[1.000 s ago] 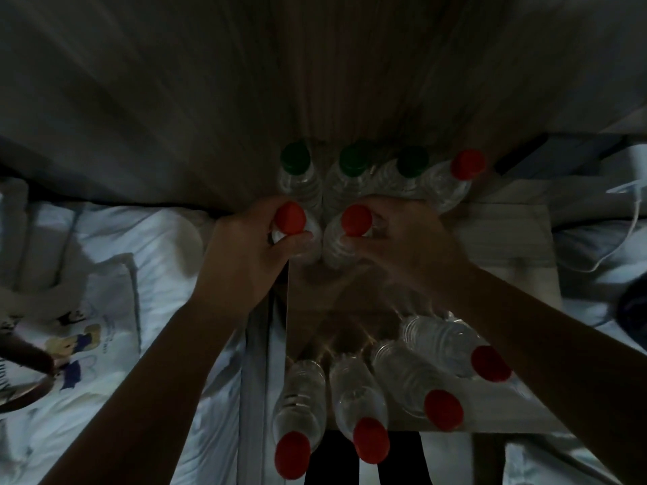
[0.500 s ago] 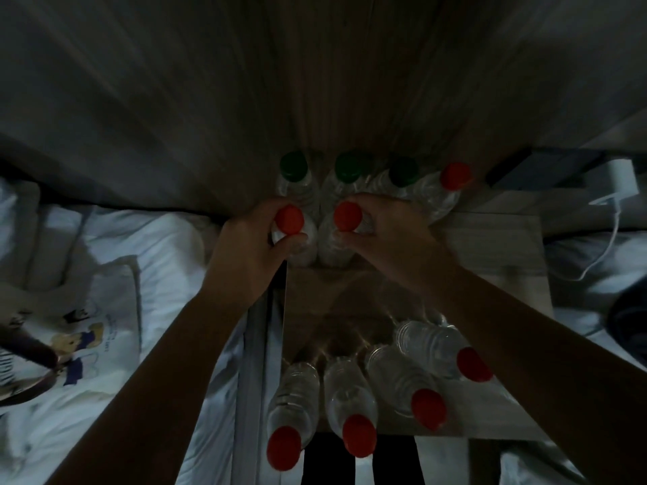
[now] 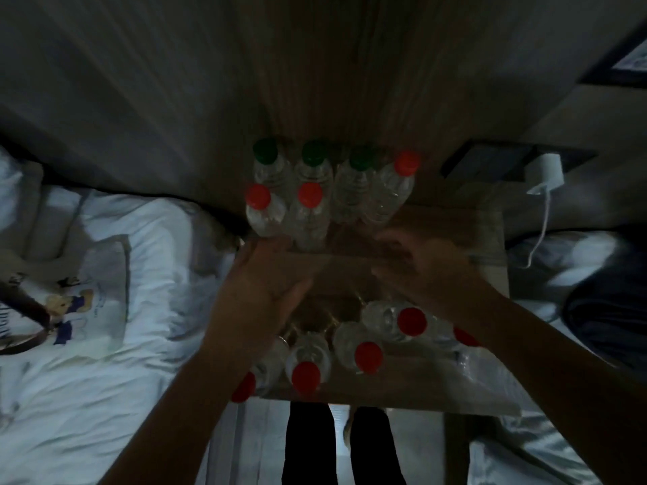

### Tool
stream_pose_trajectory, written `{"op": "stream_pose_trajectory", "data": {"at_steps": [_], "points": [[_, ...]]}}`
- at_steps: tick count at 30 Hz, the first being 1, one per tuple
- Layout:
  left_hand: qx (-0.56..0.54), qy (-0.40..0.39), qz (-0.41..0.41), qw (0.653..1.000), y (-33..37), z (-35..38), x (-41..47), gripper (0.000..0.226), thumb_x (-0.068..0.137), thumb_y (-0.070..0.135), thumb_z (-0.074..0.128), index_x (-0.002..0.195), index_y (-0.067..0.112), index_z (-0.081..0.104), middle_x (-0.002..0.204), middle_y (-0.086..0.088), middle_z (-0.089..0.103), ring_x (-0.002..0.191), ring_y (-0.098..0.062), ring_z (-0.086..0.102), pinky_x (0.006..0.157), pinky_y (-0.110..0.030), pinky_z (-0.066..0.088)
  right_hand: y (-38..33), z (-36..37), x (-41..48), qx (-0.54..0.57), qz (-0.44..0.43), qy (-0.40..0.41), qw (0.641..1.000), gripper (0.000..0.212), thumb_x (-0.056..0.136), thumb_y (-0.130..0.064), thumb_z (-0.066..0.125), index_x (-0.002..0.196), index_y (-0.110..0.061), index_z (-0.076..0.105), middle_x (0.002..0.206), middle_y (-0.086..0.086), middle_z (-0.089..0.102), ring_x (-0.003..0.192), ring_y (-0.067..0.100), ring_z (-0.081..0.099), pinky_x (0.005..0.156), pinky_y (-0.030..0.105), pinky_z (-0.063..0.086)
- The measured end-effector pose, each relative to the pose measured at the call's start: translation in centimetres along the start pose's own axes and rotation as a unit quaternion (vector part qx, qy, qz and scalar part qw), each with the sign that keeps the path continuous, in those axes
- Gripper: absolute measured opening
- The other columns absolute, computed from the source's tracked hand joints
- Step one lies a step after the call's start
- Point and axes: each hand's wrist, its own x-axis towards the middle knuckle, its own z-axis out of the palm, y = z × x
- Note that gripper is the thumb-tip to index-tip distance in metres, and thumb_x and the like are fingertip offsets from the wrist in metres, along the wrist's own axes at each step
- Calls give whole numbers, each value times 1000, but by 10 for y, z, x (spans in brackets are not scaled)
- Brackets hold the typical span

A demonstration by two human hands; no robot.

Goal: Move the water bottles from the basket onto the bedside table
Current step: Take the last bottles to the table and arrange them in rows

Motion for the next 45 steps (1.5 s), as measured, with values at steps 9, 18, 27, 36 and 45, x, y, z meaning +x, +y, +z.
{"op": "stream_pose_trajectory", "data": {"at_steps": [9,18,27,36,45], "points": [[35,-193,-49,979,75,30,-62,47,72,59,64,112,37,52,107,15,63,94,-5,61,82,-28,54,34,14,-61,-28,-50,-50,997,50,83,-49,63,127,-29,51,122,-7,61,111,11,55,93,22,41],[119,-226,-37,966,82,52,-54,36,87,37,60,119,23,52,115,0,64,102,-18,61,89,-32,49,50,21,-60,-84,-64,-56,993,50,89,-40,58,136,-26,46,132,0,58,117,19,56,101,34,43],[90,-201,-52,974,63,51,-47,40,82,38,65,117,26,53,114,4,62,103,-13,58,91,-31,48,56,27,-56,-109,-79,-24,991,47,83,-48,63,125,-31,52,116,-6,66,104,15,61,89,28,47],[88,-148,-48,984,54,53,-43,32,84,38,64,110,23,53,91,8,59,79,-7,53,73,-21,41,51,24,-58,-97,-100,-13,990,40,82,-47,63,118,-32,54,106,-8,68,95,13,64,84,31,51],[104,-179,-13,978,57,50,-32,35,85,37,62,114,24,48,94,9,52,82,-6,46,74,-22,37,49,20,-53,-110,-103,-9,988,39,81,-48,65,114,-30,56,102,-6,68,92,16,63,82,34,50]]}}
